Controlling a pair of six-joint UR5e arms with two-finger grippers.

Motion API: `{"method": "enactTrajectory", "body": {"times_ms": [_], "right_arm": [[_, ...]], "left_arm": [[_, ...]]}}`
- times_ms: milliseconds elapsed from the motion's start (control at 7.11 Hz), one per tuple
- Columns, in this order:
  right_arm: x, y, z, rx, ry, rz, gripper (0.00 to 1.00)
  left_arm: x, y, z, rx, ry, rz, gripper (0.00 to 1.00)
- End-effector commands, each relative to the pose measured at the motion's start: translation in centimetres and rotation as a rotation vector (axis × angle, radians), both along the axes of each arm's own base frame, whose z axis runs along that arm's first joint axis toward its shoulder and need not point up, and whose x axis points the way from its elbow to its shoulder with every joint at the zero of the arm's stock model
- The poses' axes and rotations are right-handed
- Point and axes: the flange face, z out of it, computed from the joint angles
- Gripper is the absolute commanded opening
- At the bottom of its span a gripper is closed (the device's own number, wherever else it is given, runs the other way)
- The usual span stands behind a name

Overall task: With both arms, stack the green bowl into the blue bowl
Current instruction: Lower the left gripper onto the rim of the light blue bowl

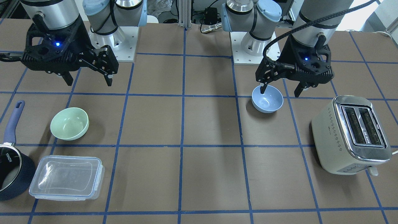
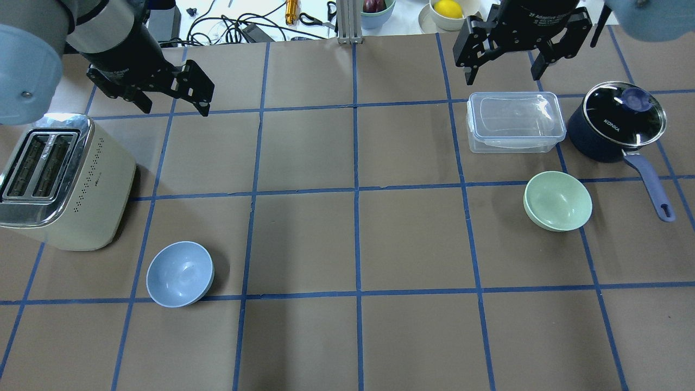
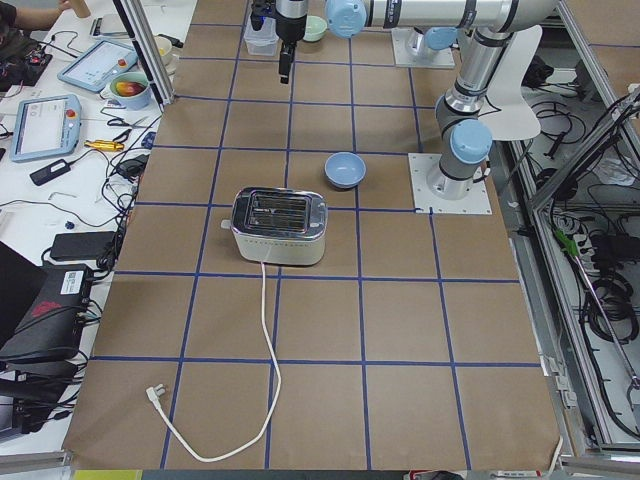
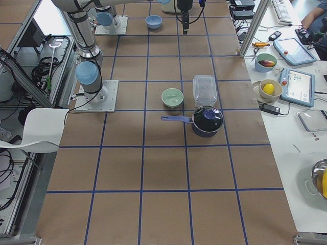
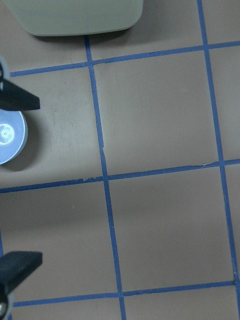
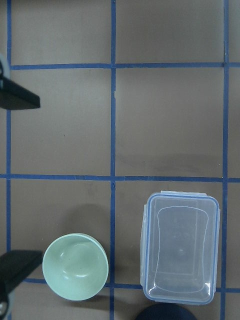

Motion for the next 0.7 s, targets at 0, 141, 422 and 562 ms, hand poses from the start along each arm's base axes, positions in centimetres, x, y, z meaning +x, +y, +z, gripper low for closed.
{"method": "enactTrajectory", "body": {"times_ms": [0, 141, 422, 562], "right_arm": [[0.5, 0.0, -0.2, 0.005, -0.046, 0.002, 1.0], [0.5, -0.1, -0.2, 0.003, -0.048, 0.004, 1.0], [0.4, -0.1, -0.4, 0.007, -0.04, 0.005, 1.0], [0.4, -0.1, -0.4, 0.009, -0.037, 0.004, 1.0]], "left_arm": [[-0.4, -0.1, -0.4, 0.007, 0.002, -0.009, 1.0], [-0.6, 0.6, -0.4, 0.011, 0.0, -0.017, 1.0], [-0.4, 2.9, -3.7, 0.065, 0.001, -0.021, 1.0], [-0.2, 4.5, -5.0, 0.089, 0.0, -0.018, 1.0]]}}
